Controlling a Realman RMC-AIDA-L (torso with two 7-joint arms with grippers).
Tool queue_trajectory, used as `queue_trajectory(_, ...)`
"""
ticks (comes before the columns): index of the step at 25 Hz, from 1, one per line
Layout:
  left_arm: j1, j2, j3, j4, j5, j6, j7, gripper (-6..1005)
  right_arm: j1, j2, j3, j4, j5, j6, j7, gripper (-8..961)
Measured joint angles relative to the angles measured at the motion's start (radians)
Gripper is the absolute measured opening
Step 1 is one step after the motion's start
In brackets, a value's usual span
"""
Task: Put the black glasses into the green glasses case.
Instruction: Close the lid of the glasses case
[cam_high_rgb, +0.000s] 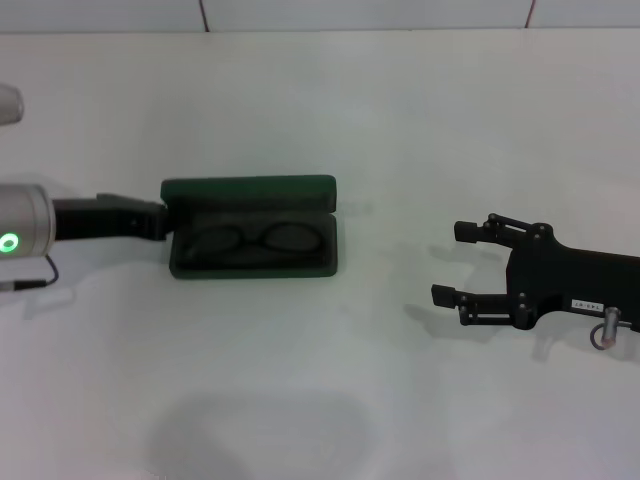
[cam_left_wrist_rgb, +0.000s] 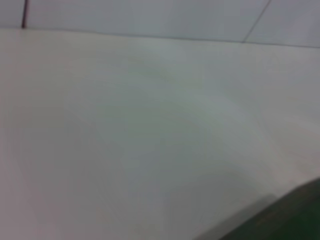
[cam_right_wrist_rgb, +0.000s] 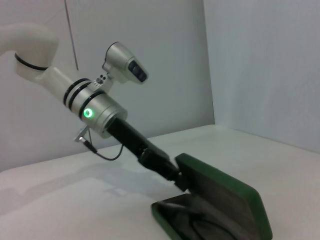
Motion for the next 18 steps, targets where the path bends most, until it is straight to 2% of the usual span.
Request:
queue_trajectory(9, -0.072, 0.003, -0.002, -0.020, 0.005, -0.090, 0.011, 1, -0.001, 0.002, 0.000, 0.000, -0.003, -0.004, 0.000, 879)
queue_trajectory(15, -0.072, 0.003, -0.004, -0.017, 0.006, -0.074, 0.006, 1, -0.008, 0.002, 0.000, 0.000, -0.003, -0.007, 0.000, 879)
queue_trajectory(18, -0.050, 0.018, -0.008, -0.008, 0.006, -0.010, -0.015, 1, -0.008, 0.001, 0.000, 0.000, -0.002, -0.007, 0.000, 879)
